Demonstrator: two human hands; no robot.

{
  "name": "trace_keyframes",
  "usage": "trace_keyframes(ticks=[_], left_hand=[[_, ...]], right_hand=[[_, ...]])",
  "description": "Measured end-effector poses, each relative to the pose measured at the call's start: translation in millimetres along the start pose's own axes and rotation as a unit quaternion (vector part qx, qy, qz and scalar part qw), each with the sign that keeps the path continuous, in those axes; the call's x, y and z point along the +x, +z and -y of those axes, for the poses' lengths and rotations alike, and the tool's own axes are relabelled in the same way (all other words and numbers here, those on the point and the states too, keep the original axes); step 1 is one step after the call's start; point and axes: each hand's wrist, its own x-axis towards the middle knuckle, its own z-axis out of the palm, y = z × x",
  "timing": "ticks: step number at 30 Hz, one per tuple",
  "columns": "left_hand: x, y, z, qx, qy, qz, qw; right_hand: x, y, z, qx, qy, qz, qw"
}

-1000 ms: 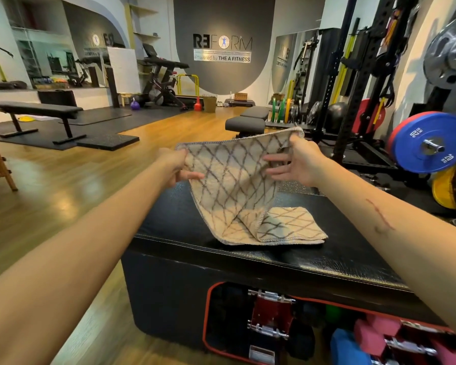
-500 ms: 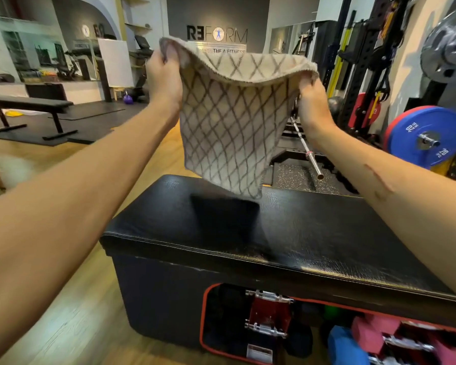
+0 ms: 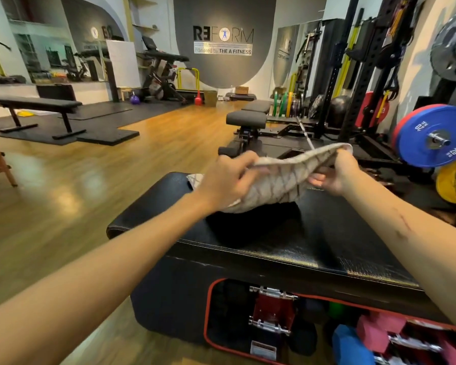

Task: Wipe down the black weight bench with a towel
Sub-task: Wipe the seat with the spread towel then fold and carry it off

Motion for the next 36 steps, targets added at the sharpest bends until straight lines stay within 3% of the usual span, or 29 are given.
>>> trace_keyframes(ticks=[2,5,6,8,10,12,16,17,19,20,21,23,25,27,29,31,32,34,36], left_hand=[[1.8,19.8,-16.2,-0.067,-0.026,0.090,0.993],[6.8,40.1,-3.6,-0.145,-0.183,0.088,0.968],[7.4,43.9,11.9,-0.111,-0.225,0.104,0.963],[1.5,43.9,47.1,0.039,-0.284,0.225,0.931],[-12.9,45.4,68.1,0.128,-0.300,0.354,0.877],[-30.3,48.7,73.7,0.174,-0.297,0.390,0.854],[-38.4,52.9,61.4,0.229,-0.289,0.371,0.853],[-34.0,50.0,58.9,0.185,-0.331,0.369,0.848],[-24.0,39.2,53.8,0.063,-0.452,0.379,0.805],[-20.6,31.3,51.7,0.044,-0.476,0.388,0.788],[-17.9,25.7,52.9,0.059,-0.460,0.389,0.796],[-13.6,23.7,60.4,0.138,-0.390,0.327,0.850],[-10.9,33.6,70.2,0.206,-0.325,0.265,0.884],[-10.0,49.8,74.9,0.209,-0.310,0.285,0.882],[-13.6,67.1,79.2,0.196,-0.319,0.334,0.865],[-20.4,79.2,85.4,0.195,-0.323,0.367,0.850],[-21.9,81.4,90.1,0.186,-0.335,0.363,0.849],[-17.9,77.4,101.4,0.136,-0.395,0.267,0.868],[-7.5,65.3,116.5,0.126,-0.469,0.174,0.857]], right_hand=[[4.2,-18.9,-3.7,0.004,0.012,-0.051,0.999],[18.5,-55.5,-10.7,-0.008,0.029,-0.144,0.989],[21.3,-66.6,-13.2,-0.004,0.042,-0.164,0.986],[22.3,-78.8,-17.5,-0.042,0.036,-0.189,0.980],[22.3,-84.2,-28.7,-0.185,-0.024,-0.189,0.964],[18.3,-83.4,-47.2,-0.362,-0.089,-0.134,0.918],[14.7,-72.3,-68.0,-0.544,-0.145,-0.061,0.824],[14.2,-71.4,-66.9,-0.563,-0.167,-0.064,0.807],[13.9,-73.9,-58.9,-0.568,-0.201,-0.103,0.792],[13.0,-76.9,-53.0,-0.560,-0.215,-0.130,0.789],[13.2,-81.8,-47.0,-0.554,-0.228,-0.154,0.786],[11.1,-91.7,-38.9,-0.567,-0.232,-0.193,0.767],[2.2,-89.9,-41.3,-0.620,-0.249,-0.214,0.713],[-10.9,-75.0,-54.5,-0.657,-0.336,-0.178,0.651],[-28.8,-55.9,-72.1,-0.654,-0.364,-0.078,0.659],[-44.3,-41.7,-91.2,-0.676,-0.302,-0.008,0.672],[-49.5,-38.6,-99.4,-0.698,-0.272,0.009,0.662],[-55.5,-42.0,-113.0,-0.733,-0.213,0.024,0.646],[-59.0,-52.3,-124.7,-0.744,-0.165,0.034,0.647]])
